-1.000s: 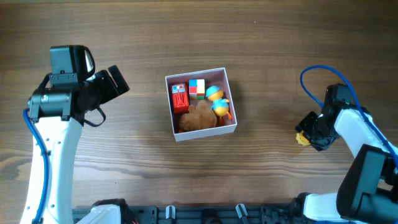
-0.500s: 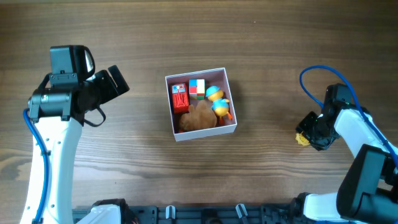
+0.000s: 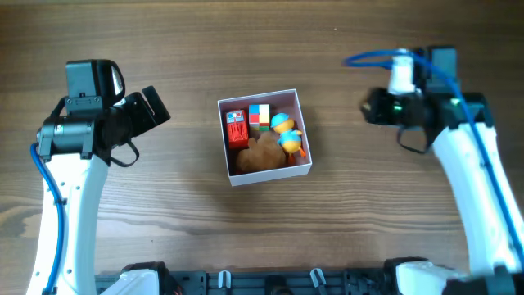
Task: Pack container
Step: 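Carry the orange slice into the box's right side and release it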
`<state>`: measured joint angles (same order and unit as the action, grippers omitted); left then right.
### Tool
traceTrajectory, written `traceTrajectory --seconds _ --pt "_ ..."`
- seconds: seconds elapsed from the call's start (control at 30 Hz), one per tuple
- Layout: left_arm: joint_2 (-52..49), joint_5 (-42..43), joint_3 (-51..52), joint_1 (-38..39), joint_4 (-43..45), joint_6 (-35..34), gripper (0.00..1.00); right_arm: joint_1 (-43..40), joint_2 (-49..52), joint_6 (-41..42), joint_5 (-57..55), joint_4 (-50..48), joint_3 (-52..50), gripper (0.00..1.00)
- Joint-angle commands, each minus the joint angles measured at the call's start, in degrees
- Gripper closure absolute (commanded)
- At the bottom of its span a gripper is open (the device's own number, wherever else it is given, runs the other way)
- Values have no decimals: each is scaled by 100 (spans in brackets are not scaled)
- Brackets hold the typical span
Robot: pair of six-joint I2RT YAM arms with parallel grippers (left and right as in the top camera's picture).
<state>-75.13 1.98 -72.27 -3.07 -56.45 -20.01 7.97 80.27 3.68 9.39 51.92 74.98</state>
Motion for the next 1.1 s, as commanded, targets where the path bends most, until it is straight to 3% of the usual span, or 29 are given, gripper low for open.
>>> traceTrajectory --seconds 0.0,0.23,0.53,0.63,1.07 --pt "-33 -31 -7 -37 0 31 0 1185 -48 -997 57 -31 129 96" --pt "-33 -31 -7 -37 0 33 0 2380 1001 -955 -101 -518 129 95" --pt "-33 -31 -7 -37 0 33 0 2304 1971 -505 -597 -734 129 92" --pt "-33 -31 -7 -37 0 31 0 2304 2048 -505 -595 -728 129 80" --pt "-33 -31 -7 -37 -20 33 0 2304 2079 -503 -595 -717 125 80"
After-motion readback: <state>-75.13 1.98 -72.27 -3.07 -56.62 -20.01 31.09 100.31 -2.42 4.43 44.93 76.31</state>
